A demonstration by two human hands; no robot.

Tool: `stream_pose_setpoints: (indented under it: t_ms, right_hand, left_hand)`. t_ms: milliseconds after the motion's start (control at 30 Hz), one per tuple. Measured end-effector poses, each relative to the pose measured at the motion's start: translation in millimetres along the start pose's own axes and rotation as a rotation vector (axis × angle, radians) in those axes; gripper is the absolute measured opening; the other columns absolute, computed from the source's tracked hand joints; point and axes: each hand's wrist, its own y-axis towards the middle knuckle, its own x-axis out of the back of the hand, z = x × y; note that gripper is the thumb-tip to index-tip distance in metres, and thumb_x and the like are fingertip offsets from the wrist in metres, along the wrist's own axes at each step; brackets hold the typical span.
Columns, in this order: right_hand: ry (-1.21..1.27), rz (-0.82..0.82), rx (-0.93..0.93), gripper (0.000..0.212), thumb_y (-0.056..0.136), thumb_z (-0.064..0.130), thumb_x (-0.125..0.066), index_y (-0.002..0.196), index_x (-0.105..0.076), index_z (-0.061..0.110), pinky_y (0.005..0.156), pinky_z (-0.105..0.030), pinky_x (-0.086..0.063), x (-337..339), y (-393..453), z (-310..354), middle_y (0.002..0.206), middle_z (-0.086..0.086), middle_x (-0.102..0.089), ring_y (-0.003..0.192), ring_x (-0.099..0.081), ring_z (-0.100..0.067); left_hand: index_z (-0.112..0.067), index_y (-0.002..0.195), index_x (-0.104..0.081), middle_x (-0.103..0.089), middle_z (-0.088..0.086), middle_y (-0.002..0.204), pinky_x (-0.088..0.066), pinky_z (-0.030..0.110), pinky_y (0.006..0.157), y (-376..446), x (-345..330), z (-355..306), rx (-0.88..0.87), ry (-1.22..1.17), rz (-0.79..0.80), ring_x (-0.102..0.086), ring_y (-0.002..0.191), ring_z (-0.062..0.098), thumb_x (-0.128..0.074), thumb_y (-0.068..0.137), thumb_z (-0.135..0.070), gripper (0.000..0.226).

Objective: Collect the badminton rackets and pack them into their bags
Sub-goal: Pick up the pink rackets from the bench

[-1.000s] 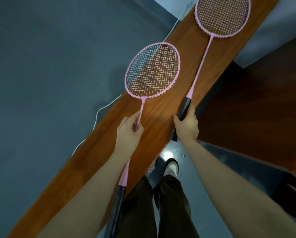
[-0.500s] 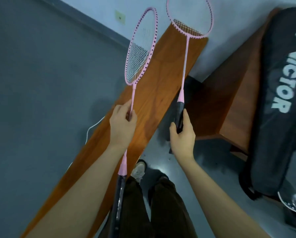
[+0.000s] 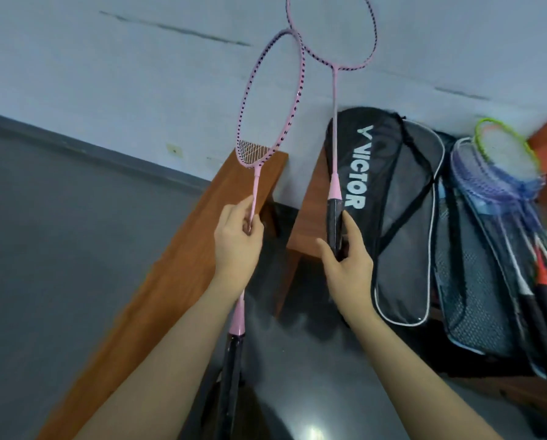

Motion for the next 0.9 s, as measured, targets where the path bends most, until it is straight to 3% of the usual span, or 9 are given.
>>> stream_pose_setpoints:
  t_ms: [367, 533, 600, 667, 767, 900]
  right_hand:
    - [-0.062, -0.227, 0.004, 0.058, 0.088, 0.018, -0.062, 0.141, -0.038, 0.018, 0.103, -0.04, -0.041, 186.9, -1.7, -72.2, 0.13, -0.004, -0.057, 0.119, -0.053, -0.017]
    - [-0.078, -0.306, -0.033, 0.059, 0.09, 0.023, -0.059, 0.144, -0.033, 0.022, 0.09, -0.035, -0.045, 243.7, 29.1, -108.8, 0.107, 0.004, -0.055, 0.093, -0.052, -0.017]
    - [-0.093, -0.339, -0.029, 0.059, 0.09, 0.018, -0.06, 0.144, -0.034, 0.017, 0.092, -0.02, -0.045, 264.5, 44.3, -122.1, 0.115, 0.005, -0.059, 0.099, -0.054, -0.009]
    - [-0.142, -0.354, -0.005, 0.059, 0.089, 0.013, -0.06, 0.143, -0.036, 0.013, 0.088, -0.003, -0.034, 286.6, 60.3, -134.5, 0.12, 0.013, -0.053, 0.105, -0.047, 0.006]
    - [-0.196, -0.367, 0.012, 0.058, 0.087, 0.01, -0.063, 0.14, -0.041, 0.014, 0.096, -0.008, -0.033, 320.4, 84.3, -155.1, 0.131, 0.014, -0.049, 0.119, -0.046, 0.002]
    - [-0.177, -0.402, -0.017, 0.058, 0.082, 0.004, -0.067, 0.133, -0.049, 0.026, 0.087, 0.001, -0.035, 358.5, 106.4, -178.5, 0.114, 0.037, -0.05, 0.103, -0.049, 0.023]
  left_hand:
    - [-0.015, 0.119, -0.058, -0.051, -0.001, 0.09, -0.043, 0.017, 0.071, -62.6, -111.7, -124.6, -0.098, -0.056, 0.11, -0.049, 0.073, 0.002, -0.057, 0.087, -0.005, 0.034]
    - [-0.016, 0.117, -0.059, -0.049, -0.001, 0.085, -0.037, 0.015, 0.067, -58.3, -183.1, -155.5, -0.085, -0.109, 0.157, -0.047, 0.067, 0.005, -0.056, 0.086, -0.004, 0.033]
    - [-0.014, 0.117, -0.059, -0.049, -0.001, 0.084, -0.036, 0.015, 0.066, -51.2, -217.4, -163.9, -0.09, -0.126, 0.184, -0.047, 0.066, 0.006, -0.056, 0.086, -0.004, 0.033]
    - [-0.014, 0.118, -0.058, -0.05, 0.001, 0.086, -0.038, 0.018, 0.066, -42.7, -251.4, -174.0, -0.085, -0.136, 0.228, -0.047, 0.067, 0.006, -0.056, 0.087, -0.005, 0.032]
    - [-0.016, 0.119, -0.057, -0.05, 0.002, 0.087, -0.041, 0.023, 0.071, -31.3, -297.5, -189.2, -0.059, -0.147, 0.282, -0.047, 0.069, 0.007, -0.055, 0.088, -0.007, 0.033]
    - [-0.014, 0.12, -0.056, -0.049, 0.003, 0.09, -0.033, 0.019, 0.067, -18.1, -360.0, -209.8, -0.024, -0.122, 0.373, -0.046, 0.066, 0.009, -0.055, 0.088, -0.008, 0.032]
